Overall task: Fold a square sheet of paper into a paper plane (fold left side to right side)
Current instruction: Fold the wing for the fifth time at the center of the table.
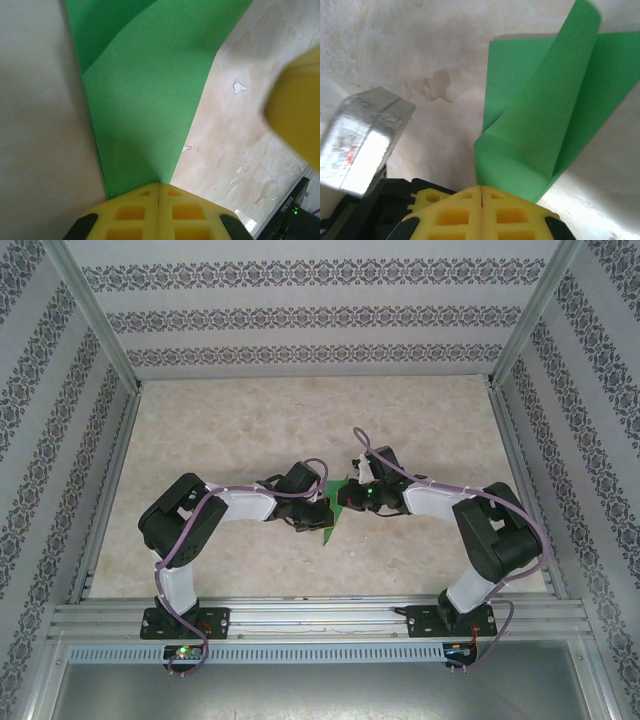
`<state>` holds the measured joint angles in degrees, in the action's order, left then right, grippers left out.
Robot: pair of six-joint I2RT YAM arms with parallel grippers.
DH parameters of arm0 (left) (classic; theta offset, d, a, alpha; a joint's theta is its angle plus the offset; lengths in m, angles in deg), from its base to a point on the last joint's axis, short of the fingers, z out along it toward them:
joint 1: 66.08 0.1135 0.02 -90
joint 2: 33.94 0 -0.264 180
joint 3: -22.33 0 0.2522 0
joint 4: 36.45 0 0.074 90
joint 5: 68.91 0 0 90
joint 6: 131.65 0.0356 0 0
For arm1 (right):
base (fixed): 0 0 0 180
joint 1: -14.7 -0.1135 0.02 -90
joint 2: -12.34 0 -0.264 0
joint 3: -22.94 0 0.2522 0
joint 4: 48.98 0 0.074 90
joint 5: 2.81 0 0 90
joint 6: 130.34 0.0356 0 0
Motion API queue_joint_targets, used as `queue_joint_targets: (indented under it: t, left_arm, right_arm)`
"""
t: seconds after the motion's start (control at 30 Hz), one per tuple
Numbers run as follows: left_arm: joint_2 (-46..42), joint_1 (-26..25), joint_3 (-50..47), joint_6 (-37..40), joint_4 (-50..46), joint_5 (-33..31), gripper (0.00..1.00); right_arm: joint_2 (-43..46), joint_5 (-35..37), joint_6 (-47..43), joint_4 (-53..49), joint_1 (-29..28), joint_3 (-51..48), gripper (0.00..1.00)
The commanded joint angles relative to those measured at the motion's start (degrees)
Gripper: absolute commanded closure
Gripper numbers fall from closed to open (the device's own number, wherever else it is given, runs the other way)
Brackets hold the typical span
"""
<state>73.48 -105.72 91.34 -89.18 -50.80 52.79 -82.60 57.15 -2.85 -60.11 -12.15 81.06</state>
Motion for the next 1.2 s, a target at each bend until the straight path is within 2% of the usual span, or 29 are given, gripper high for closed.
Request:
queue_joint_targets:
  t: [0.0, 0.73, 1.17]
  left_arm:
    - [3.42, 0.61, -1.78, 0.66, -4.38, -4.05, 1.00]
    - [5.08, 0.61, 0.84, 0.43, -12.42, -7.71, 1.00]
    - [6.04, 0.53, 1.61, 0.57, -13.48, -7.72, 1.00]
  right_arm:
    - [-2.70, 0.29, 0.12, 2.64, -0.65, 0.87, 0.97]
    - [-7.81, 9.01, -4.68, -3.59, 0.61, 2.97, 0.97]
    - [-8.77, 8.43, -5.77, -4.24, 4.29, 5.64, 0.97]
